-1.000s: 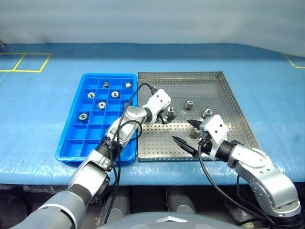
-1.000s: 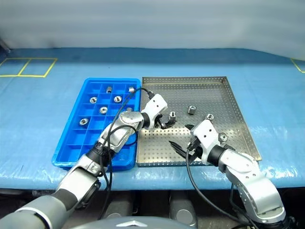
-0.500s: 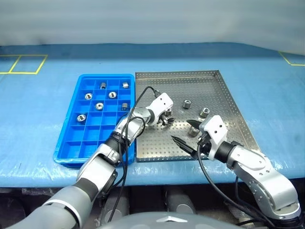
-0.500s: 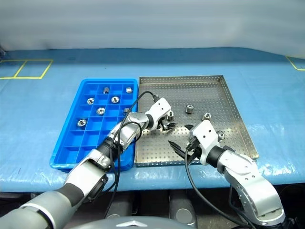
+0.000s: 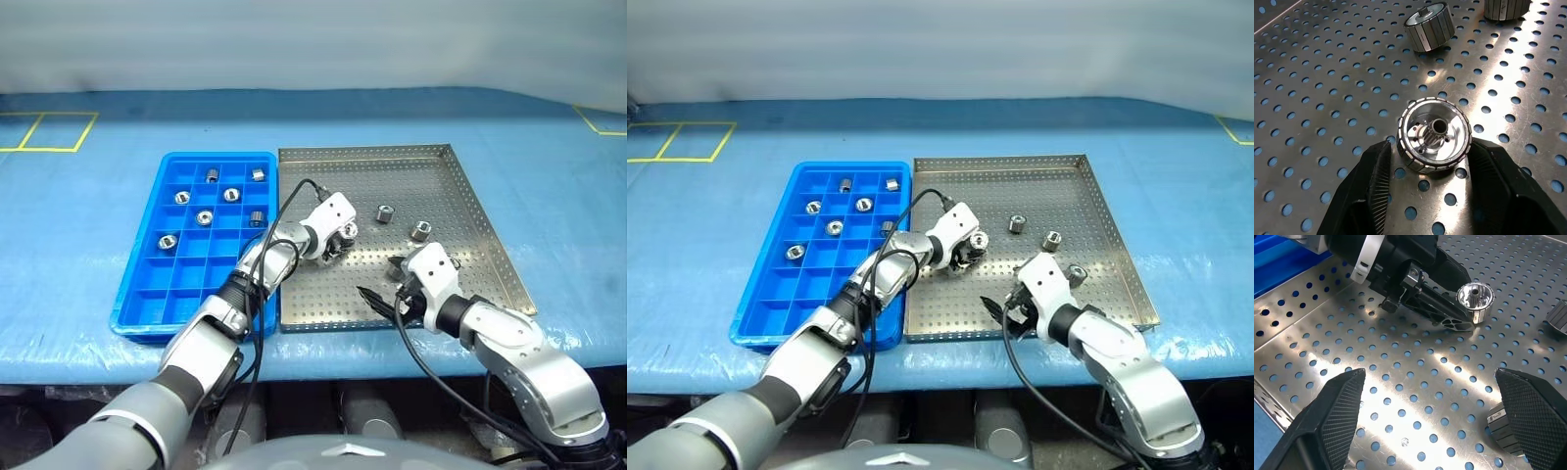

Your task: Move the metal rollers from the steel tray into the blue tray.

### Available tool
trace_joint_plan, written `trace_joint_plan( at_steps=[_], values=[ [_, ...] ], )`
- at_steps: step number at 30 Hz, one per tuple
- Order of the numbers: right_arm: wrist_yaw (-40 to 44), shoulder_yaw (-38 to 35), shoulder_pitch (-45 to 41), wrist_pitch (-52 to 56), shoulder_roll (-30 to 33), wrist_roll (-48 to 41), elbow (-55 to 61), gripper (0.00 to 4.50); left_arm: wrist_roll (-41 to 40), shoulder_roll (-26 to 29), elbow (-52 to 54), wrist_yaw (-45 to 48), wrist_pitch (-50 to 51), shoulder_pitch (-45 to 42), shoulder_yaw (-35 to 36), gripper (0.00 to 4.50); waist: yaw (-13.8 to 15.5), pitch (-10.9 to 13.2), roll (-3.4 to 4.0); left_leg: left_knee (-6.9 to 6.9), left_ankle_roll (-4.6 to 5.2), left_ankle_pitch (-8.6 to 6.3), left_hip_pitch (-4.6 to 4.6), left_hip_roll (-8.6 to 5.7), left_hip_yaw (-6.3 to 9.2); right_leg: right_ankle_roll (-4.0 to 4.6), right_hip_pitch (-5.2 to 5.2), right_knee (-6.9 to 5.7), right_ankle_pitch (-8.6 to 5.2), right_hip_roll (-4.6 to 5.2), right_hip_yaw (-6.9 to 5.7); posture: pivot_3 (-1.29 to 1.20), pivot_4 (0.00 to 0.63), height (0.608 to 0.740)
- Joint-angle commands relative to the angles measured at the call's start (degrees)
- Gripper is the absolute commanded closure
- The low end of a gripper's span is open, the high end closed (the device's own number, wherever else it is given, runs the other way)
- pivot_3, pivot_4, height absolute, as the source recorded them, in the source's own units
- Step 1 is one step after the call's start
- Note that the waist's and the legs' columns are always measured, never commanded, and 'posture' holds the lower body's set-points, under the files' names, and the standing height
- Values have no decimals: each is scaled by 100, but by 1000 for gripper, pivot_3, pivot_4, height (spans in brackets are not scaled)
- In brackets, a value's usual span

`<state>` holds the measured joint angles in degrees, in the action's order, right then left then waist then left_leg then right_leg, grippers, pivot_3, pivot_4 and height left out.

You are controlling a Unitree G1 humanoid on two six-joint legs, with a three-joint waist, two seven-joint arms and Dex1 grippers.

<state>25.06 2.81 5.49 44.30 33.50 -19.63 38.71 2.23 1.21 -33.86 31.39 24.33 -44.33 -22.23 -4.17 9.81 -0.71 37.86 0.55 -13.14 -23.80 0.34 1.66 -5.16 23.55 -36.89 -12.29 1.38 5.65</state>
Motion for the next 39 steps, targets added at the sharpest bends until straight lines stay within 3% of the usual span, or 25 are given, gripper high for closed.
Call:
trace_joint_plan(
  at_steps=[1, 5, 15, 19, 28, 32, 39],
  values=[
    [-16, -39, -5, -9, 15, 34, 146, 0, -29, -110, 18, 15, -120, -37, 157, 2059, -1, 0, 0, 0, 0, 0, 0, 0, 0, 0, 0, 0, 0, 0, 0, -110, 150, 740],
    [-28, -58, 11, 28, 1, 39, 143, 0, -26, -127, 54, 100, -144, -41, 186, 2832, -2, 0, 0, 0, 0, 0, 0, 0, 0, 0, 0, 0, 0, 0, 0, -116, 150, 740],
    [-29, -63, -114, 108, 0, 34, 66, 0, -41, -42, 514, 99, -78, 38, 307, 2832, -11, 0, 0, 0, 0, 0, 1, 0, 0, 0, 0, -1, 0, 0, 0, -95, 150, 740],
    [141, -162, -195, -24, -51, -143, 68, 0, -178, 158, 1710, 59, 471, 342, 503, 2832, -7, 0, 0, -3, 0, 0, 0, 1, 1, 0, 3, -3, 1, 0, 1, -58, 150, 740],
    [631, 88, -733, -254, -25, -217, -461, 0, -495, 845, 5971, -433, 3125, 1639, 1233, 2832, 114, -1, 1, -1, 0, 0, 7, 4, 9, 3, -4, -9, 2, -1, -2, 141, 150, 740],
    [918, 403, -1122, -415, -45, -144, -907, 0, -390, 1173, 7513, -841, 4207, 2401, 1514, 2832, 300, 0, 1, -2, 0, 0, 12, 6, 12, 4, -8, -10, 1, -1, -7, 252, 150, 740],
    [1553, 958, -1924, -766, -188, -29, -1777, 0, -189, 1686, 9239, -1476, 5537, 3510, 2234, 2832, 810, 4, -6, -1, -2, 2, 11, 8, 30, 23, -11, -11, -5, -2, -30, 442, 150, 740]
  ],
)
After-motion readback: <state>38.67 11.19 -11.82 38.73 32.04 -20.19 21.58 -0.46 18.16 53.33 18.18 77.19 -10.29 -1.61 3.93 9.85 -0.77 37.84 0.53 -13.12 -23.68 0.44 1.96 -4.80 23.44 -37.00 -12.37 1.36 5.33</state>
